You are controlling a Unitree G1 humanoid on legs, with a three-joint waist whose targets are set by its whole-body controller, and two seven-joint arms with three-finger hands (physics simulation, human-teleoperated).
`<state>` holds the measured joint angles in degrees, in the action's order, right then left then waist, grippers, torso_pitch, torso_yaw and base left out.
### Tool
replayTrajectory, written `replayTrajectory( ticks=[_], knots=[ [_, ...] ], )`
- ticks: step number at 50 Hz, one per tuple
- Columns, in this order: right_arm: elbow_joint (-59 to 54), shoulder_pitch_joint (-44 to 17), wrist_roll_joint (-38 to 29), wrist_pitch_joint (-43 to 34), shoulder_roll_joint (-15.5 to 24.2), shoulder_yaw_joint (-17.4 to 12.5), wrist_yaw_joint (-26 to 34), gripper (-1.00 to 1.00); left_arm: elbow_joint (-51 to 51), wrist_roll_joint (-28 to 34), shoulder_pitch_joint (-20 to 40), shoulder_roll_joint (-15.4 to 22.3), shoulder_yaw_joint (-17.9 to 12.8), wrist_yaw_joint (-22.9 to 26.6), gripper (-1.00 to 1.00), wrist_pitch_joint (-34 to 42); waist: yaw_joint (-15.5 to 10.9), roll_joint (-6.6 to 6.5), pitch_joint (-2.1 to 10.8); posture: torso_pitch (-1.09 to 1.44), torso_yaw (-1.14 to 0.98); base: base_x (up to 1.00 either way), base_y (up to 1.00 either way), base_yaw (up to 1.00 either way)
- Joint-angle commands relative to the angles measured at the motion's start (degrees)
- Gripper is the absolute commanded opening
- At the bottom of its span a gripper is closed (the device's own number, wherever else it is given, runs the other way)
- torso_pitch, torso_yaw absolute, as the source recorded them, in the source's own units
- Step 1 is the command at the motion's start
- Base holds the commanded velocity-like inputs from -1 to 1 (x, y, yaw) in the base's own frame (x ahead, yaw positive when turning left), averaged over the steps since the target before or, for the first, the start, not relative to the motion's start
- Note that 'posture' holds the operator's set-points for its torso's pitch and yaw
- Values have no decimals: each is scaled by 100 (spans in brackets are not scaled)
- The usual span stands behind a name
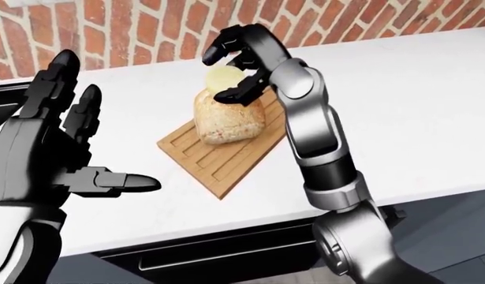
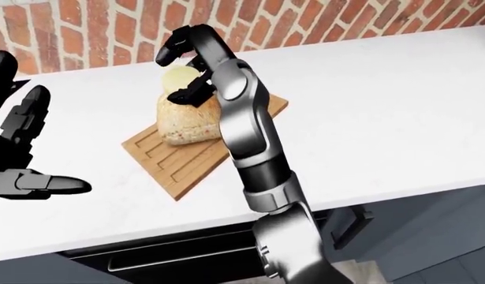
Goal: Pick up the wedge of cheese and place it on the slice of bread to prepare a simple cheese on bread dish.
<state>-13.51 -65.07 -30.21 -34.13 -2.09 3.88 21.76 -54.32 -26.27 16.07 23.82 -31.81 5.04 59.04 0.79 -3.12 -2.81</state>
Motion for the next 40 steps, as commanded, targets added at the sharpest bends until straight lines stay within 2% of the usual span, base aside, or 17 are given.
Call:
replayTrajectory(
  ticks=[1, 2, 6, 7, 10, 23, 37, 40],
  knots=[
    [102, -169, -74, 51, 45, -37, -57, 0, -96, 29, 108, 77, -58, -26, 100, -167, 7, -32, 112, 0, 0, 0, 0, 0],
    [106, -162, -80, 46, 52, -33, -51, 22, -94, 33, 106, 77, -55, -25, 100, -168, 5, -31, 112, 0, 0, 0, 0, 0],
    [134, -137, -94, 44, 57, -25, -34, 39, -96, 25, 117, 84, -72, -22, 100, -156, 4, -25, 116, 0, 0, 0, 0, 0],
    [135, -130, -103, 44, 57, -19, -29, 56, -87, 33, 110, 83, -66, -19, 100, -172, 4, -24, 116, 0, 0, 0, 0, 0],
    [139, -136, -113, 40, 56, -20, -18, 65, -63, 49, 92, 79, -66, 0, 100, -213, 4, -24, 116, 0, 0, 0, 0, 0],
    [108, -294, -123, 2, 71, -42, 44, 58, -148, -30, 137, 92, -122, -35, 100, -80, 5, -23, 117, 0, 0, 0, 0, 0],
    [510, -451, -197, -336, 80, -34, 258, 65, -132, -93, 172, 147, -115, -94, 100, -78, 12, -25, 110, 0, 0, 0, 0, 0],
    [903, -375, -250, -569, 101, -26, 386, 73, -136, -112, 187, 160, -109, -112, 100, -67, 9, -20, 104, 0, 0, 0, 0, 0]
  ],
)
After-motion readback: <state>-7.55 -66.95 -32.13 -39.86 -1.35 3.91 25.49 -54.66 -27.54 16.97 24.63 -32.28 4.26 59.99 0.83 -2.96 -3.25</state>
